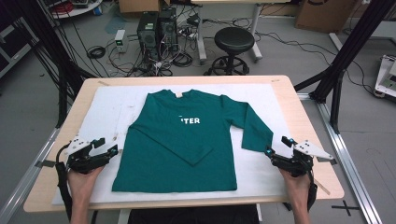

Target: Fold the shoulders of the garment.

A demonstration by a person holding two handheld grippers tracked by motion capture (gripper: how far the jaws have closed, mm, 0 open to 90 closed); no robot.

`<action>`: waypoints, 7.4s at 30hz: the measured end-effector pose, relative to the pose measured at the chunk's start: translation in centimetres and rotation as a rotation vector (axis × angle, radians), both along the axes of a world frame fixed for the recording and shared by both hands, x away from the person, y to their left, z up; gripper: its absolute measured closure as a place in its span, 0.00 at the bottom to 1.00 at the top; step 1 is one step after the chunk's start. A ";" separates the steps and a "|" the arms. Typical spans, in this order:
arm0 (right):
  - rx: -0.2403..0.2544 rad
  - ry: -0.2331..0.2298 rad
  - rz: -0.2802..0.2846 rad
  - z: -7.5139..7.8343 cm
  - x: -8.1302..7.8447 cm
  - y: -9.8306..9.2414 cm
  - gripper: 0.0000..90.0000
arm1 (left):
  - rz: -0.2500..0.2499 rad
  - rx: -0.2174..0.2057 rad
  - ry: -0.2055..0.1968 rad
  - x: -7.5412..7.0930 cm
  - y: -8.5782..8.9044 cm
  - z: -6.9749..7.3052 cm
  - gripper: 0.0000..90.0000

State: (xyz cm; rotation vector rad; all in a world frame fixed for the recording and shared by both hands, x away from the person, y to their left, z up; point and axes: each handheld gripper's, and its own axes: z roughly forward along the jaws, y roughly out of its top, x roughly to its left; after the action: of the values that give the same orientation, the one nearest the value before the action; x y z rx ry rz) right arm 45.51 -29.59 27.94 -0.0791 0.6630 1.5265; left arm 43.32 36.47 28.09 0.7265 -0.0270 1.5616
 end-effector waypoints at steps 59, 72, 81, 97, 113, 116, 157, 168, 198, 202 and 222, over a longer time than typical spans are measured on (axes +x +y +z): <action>-0.209 0.209 -0.160 4.9 -5.9 4.8 0.97 | -0.079 -0.023 -0.038 0.0 0.9 -0.4 0.26; -0.343 0.186 -0.071 5.4 -7.6 11.0 0.97 | -0.072 -0.018 -0.032 0.0 0.9 -0.4 0.26; -0.422 0.212 -0.119 6.2 -6.9 15.6 0.97 | -0.073 -0.016 -0.031 0.0 0.9 -0.4 0.26; -0.525 0.221 -0.124 6.5 -6.1 22.1 0.97 | -0.076 -0.014 -0.030 0.0 0.9 -0.4 0.26; -0.597 0.235 -0.103 6.7 -4.6 27.3 0.97 | -0.066 -0.016 -0.029 0.0 0.8 -0.3 0.26; -0.611 0.232 -0.097 6.7 -4.4 28.1 0.97 | -0.065 -0.016 -0.028 0.0 0.8 -0.3 0.26; -0.679 0.273 -0.091 6.4 -2.5 30.8 0.63 | -0.065 -0.015 -0.024 0.0 0.8 -0.3 0.26; -0.687 0.289 -0.119 6.1 -2.3 30.7 0.82 | -0.064 -0.015 -0.023 0.0 0.8 -0.3 0.26; -0.434 0.193 -0.084 6.3 -3.7 24.2 0.21 | -0.056 -0.015 -0.027 0.0 0.7 -0.3 0.26; -0.375 0.170 -0.089 6.0 -3.8 21.9 0.21 | -0.051 -0.013 -0.027 0.0 0.7 -0.3 0.26; -0.192 0.095 -0.043 3.5 -1.9 8.8 0.22 | -0.039 -0.011 -0.041 0.0 0.6 -0.5 0.26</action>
State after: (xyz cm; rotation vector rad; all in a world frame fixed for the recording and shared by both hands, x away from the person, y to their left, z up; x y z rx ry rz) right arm 43.62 -20.75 31.44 -0.1381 0.8815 1.4291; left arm 43.30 37.02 27.62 0.6813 -0.0624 1.5384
